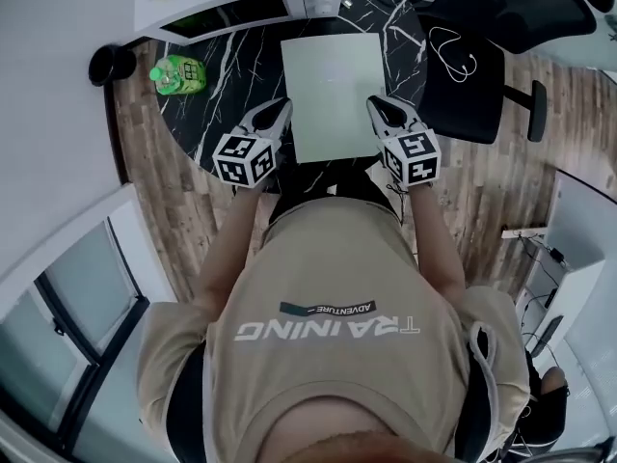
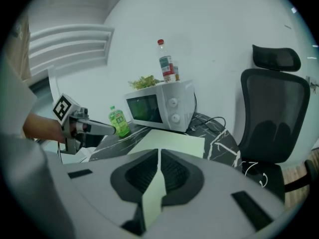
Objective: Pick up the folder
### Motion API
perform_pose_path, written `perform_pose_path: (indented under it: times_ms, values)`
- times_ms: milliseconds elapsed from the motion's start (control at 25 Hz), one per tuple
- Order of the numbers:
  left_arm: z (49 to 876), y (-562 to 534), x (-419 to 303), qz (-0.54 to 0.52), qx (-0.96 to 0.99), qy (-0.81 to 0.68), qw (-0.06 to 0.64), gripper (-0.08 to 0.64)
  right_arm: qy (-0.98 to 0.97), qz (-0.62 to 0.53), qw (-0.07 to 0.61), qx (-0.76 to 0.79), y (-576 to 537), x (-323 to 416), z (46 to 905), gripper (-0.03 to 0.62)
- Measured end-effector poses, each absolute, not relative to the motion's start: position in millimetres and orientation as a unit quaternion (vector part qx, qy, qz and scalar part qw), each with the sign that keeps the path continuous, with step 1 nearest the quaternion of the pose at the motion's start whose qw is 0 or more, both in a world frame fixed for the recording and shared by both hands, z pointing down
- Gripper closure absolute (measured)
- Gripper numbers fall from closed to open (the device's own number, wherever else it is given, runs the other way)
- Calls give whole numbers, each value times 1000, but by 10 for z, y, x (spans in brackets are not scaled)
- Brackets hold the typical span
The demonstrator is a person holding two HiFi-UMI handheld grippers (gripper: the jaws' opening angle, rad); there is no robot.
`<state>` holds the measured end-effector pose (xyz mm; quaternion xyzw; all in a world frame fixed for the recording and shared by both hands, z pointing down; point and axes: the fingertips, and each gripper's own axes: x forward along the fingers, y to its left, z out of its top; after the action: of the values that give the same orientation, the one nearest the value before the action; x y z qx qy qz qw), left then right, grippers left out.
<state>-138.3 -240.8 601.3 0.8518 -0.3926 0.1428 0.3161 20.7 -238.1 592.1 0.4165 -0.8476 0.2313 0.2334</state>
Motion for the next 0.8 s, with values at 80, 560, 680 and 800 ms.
perform_pose_path:
  times_ms: [80,560,680,800]
  values:
    - [6148,-2424,-1431,147,841,-399,335,552,-841,243,237,422,-2438,268,6053,582]
    - [6831,-2589,-1646,138,769,-393,485,359,-769,388,251,443,-2497,788,6860,397]
    - [6876,-2636,-1590,147,769,-382,491,357,-768,403,247,433,-2552,797,6902,396]
    - [6978,-2578,-1505,166,765,-360,507,348,-763,430,254,411,-2575,747,7015,393]
